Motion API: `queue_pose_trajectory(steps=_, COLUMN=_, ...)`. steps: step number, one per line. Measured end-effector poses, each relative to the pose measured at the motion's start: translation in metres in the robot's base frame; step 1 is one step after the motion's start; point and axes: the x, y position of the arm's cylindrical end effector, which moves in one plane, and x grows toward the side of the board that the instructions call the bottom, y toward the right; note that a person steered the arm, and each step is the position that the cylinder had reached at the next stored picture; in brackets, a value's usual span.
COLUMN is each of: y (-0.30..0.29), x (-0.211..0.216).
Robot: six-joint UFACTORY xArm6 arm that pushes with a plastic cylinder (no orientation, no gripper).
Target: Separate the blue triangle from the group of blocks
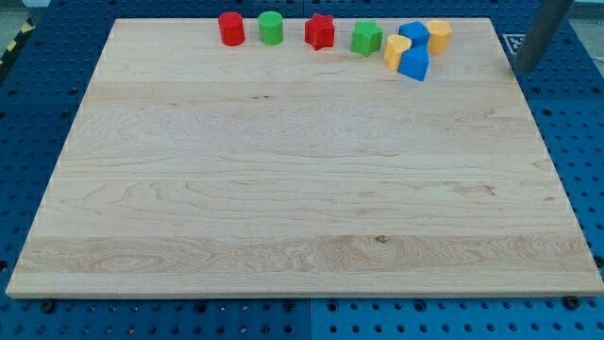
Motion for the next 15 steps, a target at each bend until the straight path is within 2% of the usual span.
queue_pose_trajectory(steps=2, y=-0.003, x=0.001)
queue_pose_trajectory(steps=4, y=-0.054, x=-0.004)
queue_pose_trajectory(steps=8, y=-0.076, x=-0.02)
queue_pose_trajectory(steps=9, y=-0.091, x=-0.018)
queue_pose_trajectory(steps=11, y=-0.156, x=-0.018)
queue_pose_trajectory(steps=12, y=-0.175, x=-0.012)
queue_pose_trajectory(steps=14, y=-0.179, x=0.059)
queue_pose_trajectory(steps=15, y=-0.18, x=0.063)
